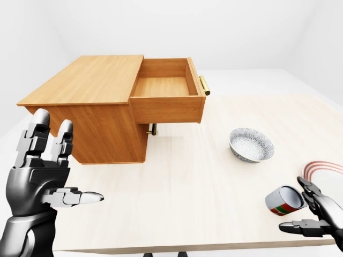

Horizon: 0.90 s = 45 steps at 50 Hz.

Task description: Put the ketchup in the top drawer of the cabinet.

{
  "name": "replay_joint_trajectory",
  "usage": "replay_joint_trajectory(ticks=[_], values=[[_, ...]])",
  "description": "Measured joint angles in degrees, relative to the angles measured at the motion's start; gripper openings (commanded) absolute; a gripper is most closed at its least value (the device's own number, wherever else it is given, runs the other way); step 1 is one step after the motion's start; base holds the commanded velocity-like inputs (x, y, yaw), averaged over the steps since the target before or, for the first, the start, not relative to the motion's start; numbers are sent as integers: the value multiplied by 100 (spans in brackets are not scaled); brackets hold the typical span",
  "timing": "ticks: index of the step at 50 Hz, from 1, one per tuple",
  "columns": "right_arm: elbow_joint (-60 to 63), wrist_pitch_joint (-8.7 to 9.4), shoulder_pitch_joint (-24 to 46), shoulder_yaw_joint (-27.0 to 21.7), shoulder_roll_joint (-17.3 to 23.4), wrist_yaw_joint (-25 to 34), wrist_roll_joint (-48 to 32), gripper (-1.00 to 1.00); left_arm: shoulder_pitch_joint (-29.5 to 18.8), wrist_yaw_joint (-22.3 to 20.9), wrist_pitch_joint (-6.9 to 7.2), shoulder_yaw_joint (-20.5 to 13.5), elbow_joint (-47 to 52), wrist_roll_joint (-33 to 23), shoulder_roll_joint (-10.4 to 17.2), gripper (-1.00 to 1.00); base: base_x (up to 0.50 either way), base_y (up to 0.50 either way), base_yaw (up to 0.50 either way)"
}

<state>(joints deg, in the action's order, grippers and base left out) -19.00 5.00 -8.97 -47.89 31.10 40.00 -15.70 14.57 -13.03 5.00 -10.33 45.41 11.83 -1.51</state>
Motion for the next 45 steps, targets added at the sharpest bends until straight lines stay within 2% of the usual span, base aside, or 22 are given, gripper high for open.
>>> replay_joint_trajectory(ticks=[11, 12, 14, 15, 17, 19, 36, 45], values=[[-376, 0, 38, 155, 78, 0, 118, 93, 13, 5, 0, 19, -11, -15, 0, 100, 0, 0, 0], [-419, 0, 43, 172, 86, 0, 131, 99, 13, 6, 0, 19, -12, -16, 0, 100, 0, 0, 0], [-459, 0, 60, 156, 123, 2, 204, 64, 13, 7, 0, 20, -14, -18, 1, 100, 0, 0, 0], [-491, 0, 66, 158, 174, 0, 233, -20, 13, 8, 0, 21, -18, -20, 0, 100, 0, 0, 0], [-549, 0, 78, 184, 282, -3, 283, -100, 13, 10, 0, 26, -26, -26, 0, 100, 0, 0, 0], [-592, 0, 87, 200, 362, 0, 319, -100, 12, 13, 0, 30, -33, -32, 0, 100, 0, 0, 0], [-592, -1, 27, 339, 180, -2, 368, -100, 14, 36, 0, 64, -102, -76, 4, 100, 0, 0, 0], [314, 0, -51, 340, -164, 0, 156, -100, 17, 48, 0, 81, -123, -93, 8, 100, 0, 0, 0]])
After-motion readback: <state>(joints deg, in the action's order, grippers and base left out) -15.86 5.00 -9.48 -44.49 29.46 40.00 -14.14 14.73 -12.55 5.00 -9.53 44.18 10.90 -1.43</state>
